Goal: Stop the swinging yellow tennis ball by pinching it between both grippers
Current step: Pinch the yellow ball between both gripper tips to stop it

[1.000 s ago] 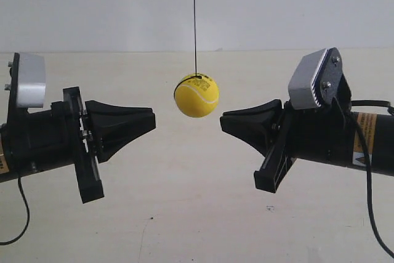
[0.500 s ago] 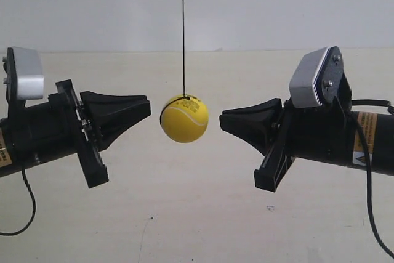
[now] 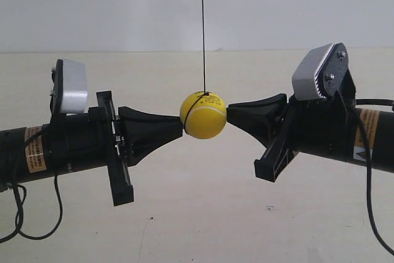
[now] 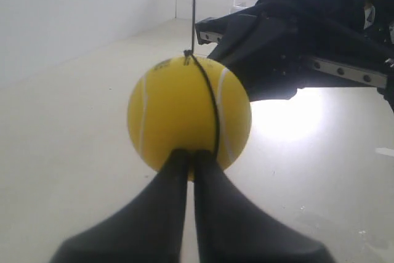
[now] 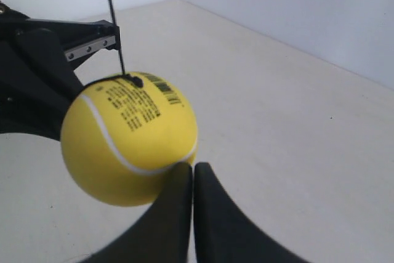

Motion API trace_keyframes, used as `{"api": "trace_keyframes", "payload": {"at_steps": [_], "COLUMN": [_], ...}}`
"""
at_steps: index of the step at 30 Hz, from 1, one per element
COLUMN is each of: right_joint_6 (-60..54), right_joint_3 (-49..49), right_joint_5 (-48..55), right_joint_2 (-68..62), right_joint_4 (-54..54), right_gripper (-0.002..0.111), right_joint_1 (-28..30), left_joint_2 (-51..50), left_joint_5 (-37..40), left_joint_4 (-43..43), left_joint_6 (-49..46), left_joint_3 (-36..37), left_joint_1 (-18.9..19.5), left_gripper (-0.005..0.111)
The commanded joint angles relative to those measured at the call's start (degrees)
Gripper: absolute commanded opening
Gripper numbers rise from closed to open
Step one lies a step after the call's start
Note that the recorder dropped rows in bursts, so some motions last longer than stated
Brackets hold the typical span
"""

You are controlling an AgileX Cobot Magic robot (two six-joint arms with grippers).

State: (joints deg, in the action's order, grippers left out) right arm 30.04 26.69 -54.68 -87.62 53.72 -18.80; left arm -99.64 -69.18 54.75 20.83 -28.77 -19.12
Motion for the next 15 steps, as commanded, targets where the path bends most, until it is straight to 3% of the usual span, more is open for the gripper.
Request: {"api": "trace_keyframes", "payload": {"at_steps": [1,15], "right_joint_6": [-0.35,0.05], "right_joint_3": [0.29,0.29], "right_joint_5": [-2.01,-2.01], "right_joint_2": [0.09,0.09], "right_joint_4": [2.09,2.53], "right_gripper": [0.0,0.0], "right_joint_1": [-0.19,-0.19], "left_joint_2": [-0.11,-0.11], "left_joint_5": [-0.78,-0.78], "left_joint_4": [0.16,0.16], "left_joint_6": [0.04,0.04], "left_joint_3": [-0.55,-0.55], "left_joint_1": [-0.71,-0.71], "left_gripper": [0.005,0.005]}}
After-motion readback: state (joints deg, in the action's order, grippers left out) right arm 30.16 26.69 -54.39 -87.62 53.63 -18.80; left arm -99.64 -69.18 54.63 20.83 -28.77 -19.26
